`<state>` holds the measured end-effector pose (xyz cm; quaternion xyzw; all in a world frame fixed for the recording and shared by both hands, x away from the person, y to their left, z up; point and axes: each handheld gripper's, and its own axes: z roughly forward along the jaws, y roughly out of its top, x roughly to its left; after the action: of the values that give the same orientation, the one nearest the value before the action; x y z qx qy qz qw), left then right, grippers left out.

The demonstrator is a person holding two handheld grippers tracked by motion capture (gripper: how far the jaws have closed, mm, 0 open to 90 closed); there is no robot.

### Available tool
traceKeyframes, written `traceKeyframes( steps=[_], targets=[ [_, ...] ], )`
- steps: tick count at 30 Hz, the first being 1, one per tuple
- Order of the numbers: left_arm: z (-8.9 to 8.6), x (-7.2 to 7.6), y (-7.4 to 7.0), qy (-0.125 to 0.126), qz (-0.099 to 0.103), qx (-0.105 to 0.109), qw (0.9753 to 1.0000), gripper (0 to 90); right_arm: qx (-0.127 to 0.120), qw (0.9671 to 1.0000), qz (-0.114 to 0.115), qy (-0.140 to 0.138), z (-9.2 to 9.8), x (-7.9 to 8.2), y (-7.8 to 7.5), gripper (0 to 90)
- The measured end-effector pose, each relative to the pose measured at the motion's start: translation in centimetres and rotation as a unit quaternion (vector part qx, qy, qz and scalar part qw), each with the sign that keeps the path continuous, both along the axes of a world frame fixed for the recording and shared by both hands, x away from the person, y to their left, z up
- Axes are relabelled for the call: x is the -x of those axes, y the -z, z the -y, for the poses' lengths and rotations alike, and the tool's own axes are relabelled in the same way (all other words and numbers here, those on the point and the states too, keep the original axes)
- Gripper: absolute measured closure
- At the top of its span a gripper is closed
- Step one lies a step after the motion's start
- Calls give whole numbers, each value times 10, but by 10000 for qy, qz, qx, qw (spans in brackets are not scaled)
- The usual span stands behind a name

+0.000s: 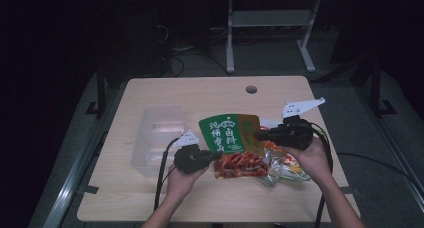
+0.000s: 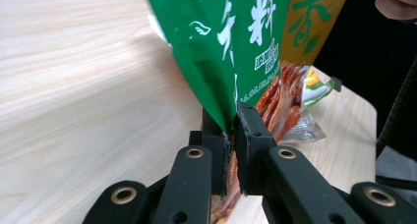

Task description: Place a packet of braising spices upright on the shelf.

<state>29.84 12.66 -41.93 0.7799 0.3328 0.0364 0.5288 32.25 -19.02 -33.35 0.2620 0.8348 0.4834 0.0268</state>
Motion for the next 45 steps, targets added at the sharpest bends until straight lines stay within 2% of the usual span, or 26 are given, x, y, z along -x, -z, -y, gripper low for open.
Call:
traceKeyframes(
  steps=[1, 6, 7, 10, 11, 17, 26, 29, 31, 32, 33, 37, 39, 42, 43, 45],
  targets=[
    [-1, 1, -1, 11, 51, -69, 10000, 844, 28, 10000, 5, -28, 0, 0, 1, 895],
    [-1, 4, -2, 29, 110, -147, 9998, 846, 64, 9999, -47, -75, 0, 1, 2, 887],
    [-1, 6, -3, 22, 164, -174, 9997, 848, 194, 9997, -88, -115, -2, 1, 0, 856],
    [-1, 7, -3, 35, 229, -181, 9996, 848, 341, 9992, -64, -179, -3, 1, -2, 824],
    [-1, 8, -4, 35, 247, -206, 9995, 848, 485, 9986, -29, -210, -6, 2, -7, 797],
    [-2, 9, -4, 41, 249, -211, 9995, 849, 576, 9977, -36, -345, -10, 1, -14, 739],
    [-1, 10, -5, 78, 320, -290, 9990, 848, 799, 9946, -264, -607, -27, -10, 4, 732],
    [-1, 11, -5, 86, 349, -356, 9987, 846, 933, 9928, -290, -687, -37, -10, 10, 774],
    [-1, 12, -5, 95, 354, -366, 9987, 843, 916, 9928, -348, -696, -39, -9, 12, 843],
    [-1, 12, -5, 96, 358, -363, 9987, 843, 916, 9928, -348, -696, -39, -9, 12, 843],
    [-2, 13, -6, 103, 353, -368, 9986, 840, 961, 9925, -287, -696, -40, -9, 12, 877],
    [-4, 17, -6, 62, 388, -305, 9988, 822, 919, 9931, -301, -668, -40, -6, 10, 891],
    [-6, 20, -8, 24, 417, -268, 9988, 771, 735, 9950, -279, -613, -39, 0, 8, 894],
    [-9, 23, -12, 45, 473, -375, 9982, 725, 653, 9959, -228, -579, -39, 5, 5, 894],
    [-10, 26, -15, 19, 531, -459, 9975, 677, 589, 9966, -174, -549, -38, 9, 2, 895],
    [-11, 28, -16, 9, 554, -441, 9975, 662, 561, 9968, -154, -545, -38, 10, 0, 895]
  ],
)
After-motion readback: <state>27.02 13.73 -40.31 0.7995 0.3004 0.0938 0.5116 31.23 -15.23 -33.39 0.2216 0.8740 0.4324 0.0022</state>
